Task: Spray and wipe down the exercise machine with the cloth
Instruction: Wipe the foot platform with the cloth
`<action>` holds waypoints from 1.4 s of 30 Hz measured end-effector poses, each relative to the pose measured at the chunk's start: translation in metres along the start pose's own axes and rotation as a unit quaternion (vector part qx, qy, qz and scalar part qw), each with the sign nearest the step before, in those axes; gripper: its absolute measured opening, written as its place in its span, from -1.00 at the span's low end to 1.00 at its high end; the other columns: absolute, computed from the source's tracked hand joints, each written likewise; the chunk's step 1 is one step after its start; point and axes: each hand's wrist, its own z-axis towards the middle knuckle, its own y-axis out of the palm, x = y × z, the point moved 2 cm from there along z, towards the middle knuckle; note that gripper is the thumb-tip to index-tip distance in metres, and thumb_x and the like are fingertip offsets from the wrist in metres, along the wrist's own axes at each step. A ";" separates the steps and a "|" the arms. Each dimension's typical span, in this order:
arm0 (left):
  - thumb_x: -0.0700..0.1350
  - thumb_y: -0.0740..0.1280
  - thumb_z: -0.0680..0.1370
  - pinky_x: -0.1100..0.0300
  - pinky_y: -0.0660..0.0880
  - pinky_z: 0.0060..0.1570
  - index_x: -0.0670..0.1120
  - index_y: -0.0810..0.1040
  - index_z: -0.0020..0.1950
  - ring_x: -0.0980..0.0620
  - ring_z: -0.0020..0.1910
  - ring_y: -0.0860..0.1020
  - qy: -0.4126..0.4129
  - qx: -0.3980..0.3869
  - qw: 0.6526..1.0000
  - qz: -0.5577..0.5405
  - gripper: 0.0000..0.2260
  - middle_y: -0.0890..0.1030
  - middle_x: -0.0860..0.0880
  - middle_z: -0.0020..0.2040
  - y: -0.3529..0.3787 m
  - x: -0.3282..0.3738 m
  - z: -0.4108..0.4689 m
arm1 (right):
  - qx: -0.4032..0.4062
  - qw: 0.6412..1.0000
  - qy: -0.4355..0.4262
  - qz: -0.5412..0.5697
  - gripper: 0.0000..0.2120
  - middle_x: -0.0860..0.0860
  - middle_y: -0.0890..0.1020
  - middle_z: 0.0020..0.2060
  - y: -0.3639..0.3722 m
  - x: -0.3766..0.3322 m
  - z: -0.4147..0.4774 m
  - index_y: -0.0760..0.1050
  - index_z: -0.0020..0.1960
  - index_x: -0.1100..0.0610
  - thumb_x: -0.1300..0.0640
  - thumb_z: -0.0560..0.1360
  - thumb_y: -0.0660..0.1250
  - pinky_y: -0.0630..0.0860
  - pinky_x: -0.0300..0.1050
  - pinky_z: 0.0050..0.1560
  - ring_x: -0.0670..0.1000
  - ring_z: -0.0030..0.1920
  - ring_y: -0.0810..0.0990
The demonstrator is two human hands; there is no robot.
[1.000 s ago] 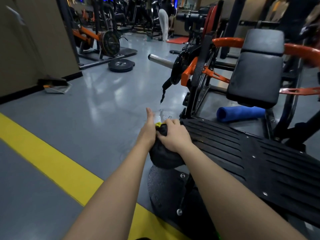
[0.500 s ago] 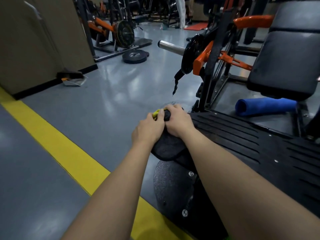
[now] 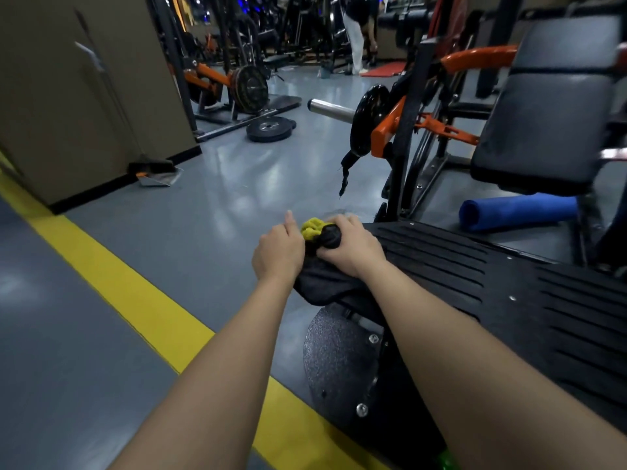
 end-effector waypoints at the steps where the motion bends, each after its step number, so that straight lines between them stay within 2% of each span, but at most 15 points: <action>1: 0.25 -0.08 0.71 -0.08 0.44 0.23 -0.09 0.68 0.22 -0.30 0.26 0.53 -0.003 -0.023 1.000 0.000 -0.37 0.62 -0.26 0.25 0.000 -0.001 0.002 | 0.002 1.000 0.013 -0.002 -0.42 0.02 0.42 0.32 -0.003 0.002 -0.010 0.38 0.39 -0.09 -0.15 0.42 0.45 0.46 0.04 0.21 0.23 0.25 0.53; 5: 0.39 0.00 0.64 -0.01 0.50 0.23 -0.05 0.66 0.31 -0.23 0.30 0.56 -0.030 -0.185 0.981 -0.052 -0.33 0.62 -0.19 0.30 -0.006 -0.005 0.009 | 0.003 0.998 0.060 -0.032 -0.34 0.06 0.35 0.41 -0.016 0.005 -0.043 0.31 0.47 -0.07 -0.23 0.45 0.40 0.41 0.08 0.33 0.27 0.34 0.45; 7: 0.52 -0.04 0.55 -0.04 0.54 0.25 0.05 0.69 0.26 -0.17 0.22 0.62 -0.097 -0.287 0.941 -0.154 -0.25 0.68 -0.07 0.21 -0.013 -0.008 0.006 | -0.015 0.994 0.092 -0.051 -0.19 0.10 0.27 0.47 -0.018 -0.005 -0.058 0.26 0.52 -0.03 -0.42 0.42 0.33 0.34 0.14 0.38 0.30 0.41 0.36; 9: 0.60 -0.10 0.48 -0.12 0.48 0.35 0.11 0.59 0.40 -0.12 0.23 0.60 -0.131 -0.328 0.916 -0.188 -0.17 0.65 0.02 0.23 -0.016 -0.014 0.008 | -0.038 0.987 0.109 -0.112 0.02 0.13 0.19 0.53 -0.013 -0.021 -0.068 0.20 0.55 0.03 -0.62 0.33 0.21 0.30 0.23 0.42 0.34 0.45 0.28; 10: 0.60 -0.11 0.48 -0.10 0.48 0.33 0.12 0.50 0.49 -0.10 0.24 0.61 -0.145 -0.329 0.909 -0.210 -0.15 0.63 0.04 0.23 -0.015 -0.013 0.005 | -0.038 0.983 0.107 -0.142 0.06 0.15 0.17 0.54 -0.012 -0.024 -0.071 0.19 0.55 0.05 -0.65 0.31 0.18 0.29 0.25 0.41 0.35 0.45 0.26; 12: 0.57 -0.10 0.51 0.04 0.57 0.09 0.11 0.35 0.58 -0.11 0.14 0.65 -0.188 -0.313 0.886 -0.286 -0.18 0.60 0.01 0.10 -0.018 -0.011 0.003 | -0.024 0.981 0.103 -0.163 0.01 0.16 0.18 0.53 -0.008 -0.029 -0.065 0.21 0.53 0.05 -0.63 0.35 0.16 0.31 0.26 0.38 0.35 0.43 0.26; 14: 0.52 -0.09 0.56 0.08 0.57 -0.09 0.07 0.37 0.55 -0.14 0.07 0.65 -0.206 -0.264 0.875 -0.349 -0.23 0.57 -0.02 0.10 -0.017 -0.006 0.003 | -0.005 0.984 0.104 -0.145 -0.11 0.15 0.25 0.49 -0.005 -0.026 -0.049 0.23 0.51 0.03 -0.56 0.42 0.18 0.34 0.25 0.34 0.33 0.42 0.28; 17: 0.57 -0.08 0.50 -0.14 0.47 0.33 -0.03 0.40 0.53 -0.21 0.38 0.51 -0.231 -0.191 0.874 -0.382 -0.12 0.48 -0.05 0.43 -0.001 -0.007 0.009 | 0.011 0.984 0.106 -0.139 -0.23 0.13 0.30 0.44 0.003 -0.020 -0.014 0.26 0.48 0.02 -0.47 0.48 0.22 0.38 0.23 0.30 0.32 0.41 0.30; 19: 0.52 -0.09 0.50 -0.17 0.37 0.43 -0.05 0.39 0.55 -0.22 0.46 0.43 -0.240 -0.141 0.903 -0.326 -0.13 0.42 -0.13 0.53 0.008 -0.008 0.012 | 0.023 0.984 0.119 -0.133 -0.28 0.13 0.30 0.43 0.011 -0.019 0.010 0.28 0.45 0.03 -0.44 0.50 0.25 0.40 0.23 0.26 0.32 0.39 0.31; 22: 0.25 0.03 0.66 -0.05 0.43 0.37 -0.16 0.51 0.44 -0.23 0.39 0.50 -0.163 -0.118 0.976 -0.086 -0.40 0.51 -0.21 0.44 0.011 -0.004 0.011 | 0.033 0.982 0.133 -0.127 -0.31 0.13 0.31 0.41 0.018 -0.008 0.045 0.31 0.43 0.03 -0.40 0.50 0.29 0.41 0.22 0.23 0.32 0.37 0.34; 24: 0.20 0.13 0.64 0.02 0.48 0.27 -0.15 0.56 0.37 -0.23 0.32 0.54 -0.121 -0.108 0.985 0.054 -0.48 0.57 -0.20 0.36 0.016 -0.004 0.011 | 0.036 0.983 0.139 -0.114 -0.34 0.13 0.32 0.40 0.020 0.005 0.064 0.33 0.42 0.02 -0.39 0.51 0.30 0.40 0.22 0.24 0.32 0.37 0.34; 26: 0.21 0.17 0.65 0.04 0.45 0.17 -0.15 0.56 0.35 -0.23 0.32 0.55 -0.101 -0.094 0.981 0.134 -0.49 0.58 -0.19 0.34 0.018 -0.004 0.012 | 0.044 0.983 0.143 -0.110 -0.36 0.13 0.33 0.38 0.021 0.017 0.081 0.34 0.41 0.02 -0.36 0.51 0.31 0.40 0.24 0.26 0.32 0.37 0.35; 31: 0.33 0.17 0.64 0.01 0.40 -0.01 -0.17 0.54 0.32 -0.26 0.29 0.55 -0.072 -0.082 0.978 0.177 -0.40 0.59 -0.21 0.31 0.023 -0.007 0.018 | 0.041 0.978 0.176 -0.101 -0.43 0.15 0.36 0.37 0.010 0.050 0.114 0.36 0.39 0.03 -0.29 0.53 0.33 0.37 0.31 0.32 0.34 0.36 0.37; 35: 0.34 0.18 0.63 0.01 0.40 0.01 -0.19 0.54 0.30 -0.28 0.29 0.54 -0.077 -0.073 0.977 0.184 -0.39 0.59 -0.22 0.31 0.026 -0.007 0.021 | 0.063 0.972 0.202 -0.098 -0.39 0.17 0.36 0.35 -0.021 0.113 0.124 0.37 0.40 0.04 -0.30 0.51 0.35 0.40 0.34 0.30 0.37 0.34 0.40; 42: 0.33 0.17 0.64 0.03 0.37 -0.05 -0.18 0.57 0.25 -0.28 0.24 0.56 -0.075 -0.063 0.973 0.208 -0.41 0.61 -0.23 0.26 0.027 -0.009 0.023 | 0.119 0.929 0.332 -0.112 -0.38 0.22 0.35 0.35 -0.083 0.232 0.092 0.34 0.42 0.07 -0.26 0.52 0.37 0.41 0.27 0.31 0.39 0.36 0.40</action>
